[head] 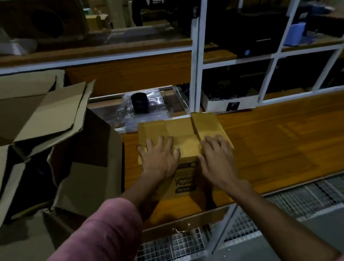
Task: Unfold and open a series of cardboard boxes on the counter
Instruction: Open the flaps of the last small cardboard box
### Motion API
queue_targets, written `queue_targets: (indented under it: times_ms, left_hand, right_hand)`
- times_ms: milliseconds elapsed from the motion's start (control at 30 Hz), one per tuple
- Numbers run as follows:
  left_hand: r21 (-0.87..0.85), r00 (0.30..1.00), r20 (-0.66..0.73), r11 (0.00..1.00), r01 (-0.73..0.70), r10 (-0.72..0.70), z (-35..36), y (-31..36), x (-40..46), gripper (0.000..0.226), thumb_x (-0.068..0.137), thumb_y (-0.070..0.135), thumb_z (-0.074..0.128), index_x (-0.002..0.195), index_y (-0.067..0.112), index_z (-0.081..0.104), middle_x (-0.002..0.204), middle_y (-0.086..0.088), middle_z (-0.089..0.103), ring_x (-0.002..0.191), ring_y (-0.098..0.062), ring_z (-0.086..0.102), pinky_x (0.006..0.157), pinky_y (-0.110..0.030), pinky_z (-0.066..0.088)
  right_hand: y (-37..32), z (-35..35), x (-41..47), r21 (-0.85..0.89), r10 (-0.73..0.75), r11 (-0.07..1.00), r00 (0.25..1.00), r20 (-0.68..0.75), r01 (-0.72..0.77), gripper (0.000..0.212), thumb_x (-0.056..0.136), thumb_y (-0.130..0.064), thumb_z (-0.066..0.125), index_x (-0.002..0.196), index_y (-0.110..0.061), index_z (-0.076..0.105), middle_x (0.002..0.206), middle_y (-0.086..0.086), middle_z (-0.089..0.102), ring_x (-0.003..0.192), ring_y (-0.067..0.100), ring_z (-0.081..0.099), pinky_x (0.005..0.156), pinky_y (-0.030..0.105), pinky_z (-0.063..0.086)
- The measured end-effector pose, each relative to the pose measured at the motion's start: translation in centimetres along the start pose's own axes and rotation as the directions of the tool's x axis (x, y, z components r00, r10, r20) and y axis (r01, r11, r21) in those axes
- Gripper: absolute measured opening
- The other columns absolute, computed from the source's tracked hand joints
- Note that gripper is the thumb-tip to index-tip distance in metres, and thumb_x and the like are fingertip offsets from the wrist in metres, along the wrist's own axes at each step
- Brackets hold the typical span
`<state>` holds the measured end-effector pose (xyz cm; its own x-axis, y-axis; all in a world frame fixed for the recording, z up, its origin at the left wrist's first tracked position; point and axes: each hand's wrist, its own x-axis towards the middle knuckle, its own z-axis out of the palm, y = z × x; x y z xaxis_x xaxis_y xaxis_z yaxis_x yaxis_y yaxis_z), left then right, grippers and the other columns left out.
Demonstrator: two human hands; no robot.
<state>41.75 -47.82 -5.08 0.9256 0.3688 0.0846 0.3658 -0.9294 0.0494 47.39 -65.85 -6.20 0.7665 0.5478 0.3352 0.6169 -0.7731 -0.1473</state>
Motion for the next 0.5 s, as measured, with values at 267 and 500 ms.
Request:
queue_targets:
  times_ms: [267, 500]
  left_hand:
    - [0.013, 0.996, 0.077, 0.998, -0.053, 0.052, -0.5, -0.6, 0.9, 0.059, 0.098, 0.060, 0.019, 0.152, 0.035, 0.022, 0.150, -0.009, 0.029, 0.135, -0.040, 0.026, 0.105, -0.067, 0.024]
    - [0.011, 0.992, 0.008, 0.992, -0.126, 0.126, -0.1, -2.0, 3.0, 0.069, 0.089, 0.071, 0.024, 0.141, 0.027, 0.037, 0.138, -0.013, 0.036, 0.125, -0.036, 0.033, 0.102, -0.060, 0.030]
  right_hand:
    - [-1.9, 0.9, 0.8, 0.190, -0.096, 0.980, 0.978, 0.186, 0.060, 0.057, 0.104, -0.040, 0.040, 0.150, -0.008, 0.032, 0.157, 0.014, 0.035, 0.142, 0.031, 0.033, 0.118, 0.046, 0.028]
    - [3.5, 0.9, 5.5, 0.028, 0.265, 0.963, 0.959, 0.099, -0.268, 0.063, 0.103, -0.041, 0.039, 0.152, -0.004, 0.025, 0.157, 0.016, 0.032, 0.147, 0.034, 0.024, 0.120, 0.048, 0.018]
